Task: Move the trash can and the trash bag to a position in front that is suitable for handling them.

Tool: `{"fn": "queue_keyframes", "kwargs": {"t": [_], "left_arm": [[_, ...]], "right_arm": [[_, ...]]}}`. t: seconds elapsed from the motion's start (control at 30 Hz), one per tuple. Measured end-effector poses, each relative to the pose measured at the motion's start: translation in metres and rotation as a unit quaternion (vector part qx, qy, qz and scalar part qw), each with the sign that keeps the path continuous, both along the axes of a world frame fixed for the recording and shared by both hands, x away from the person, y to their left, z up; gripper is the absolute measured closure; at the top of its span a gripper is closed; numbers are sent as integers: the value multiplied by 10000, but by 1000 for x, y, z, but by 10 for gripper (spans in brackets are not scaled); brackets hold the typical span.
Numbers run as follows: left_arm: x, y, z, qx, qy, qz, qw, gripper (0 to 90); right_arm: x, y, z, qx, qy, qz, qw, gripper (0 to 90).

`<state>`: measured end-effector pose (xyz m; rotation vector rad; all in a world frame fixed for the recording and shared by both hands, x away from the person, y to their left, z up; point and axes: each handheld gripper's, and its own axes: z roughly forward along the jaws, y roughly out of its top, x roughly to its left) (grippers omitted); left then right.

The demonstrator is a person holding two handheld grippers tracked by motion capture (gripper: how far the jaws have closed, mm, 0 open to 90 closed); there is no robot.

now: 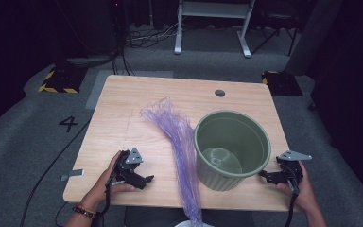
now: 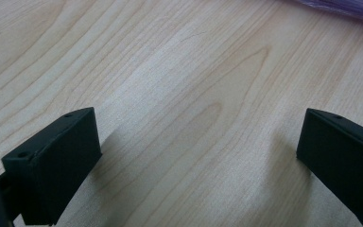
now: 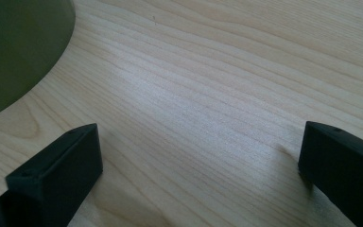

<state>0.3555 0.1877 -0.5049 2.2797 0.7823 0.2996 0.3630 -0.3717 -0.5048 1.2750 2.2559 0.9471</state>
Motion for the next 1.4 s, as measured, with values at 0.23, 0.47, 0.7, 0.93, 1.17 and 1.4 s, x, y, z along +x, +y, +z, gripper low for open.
{"fn": "queue_keyframes", "kwargs": {"t": [0.23,0.47,0.7,0.93,1.17,1.4], "left_arm": [[0,0,0,-4,-1,9,10000,1],[-1,0,0,0,-8,25,10000,4],[-7,-3,4,-13,9,46,10000,88],[-18,-19,19,-283,-232,-183,9992,186],[-25,-43,34,-585,-434,-501,9961,160],[-25,-68,32,-503,-487,-791,9944,160]], "right_arm": [[0,0,0,0,0,2,10000,3],[0,0,0,2,-3,15,10000,5],[0,0,0,24,6,46,10000,10],[0,0,0,14,-4,28,10000,9],[0,0,0,14,-5,28,10000,9],[0,0,0,19,-4,31,10000,9]]}}
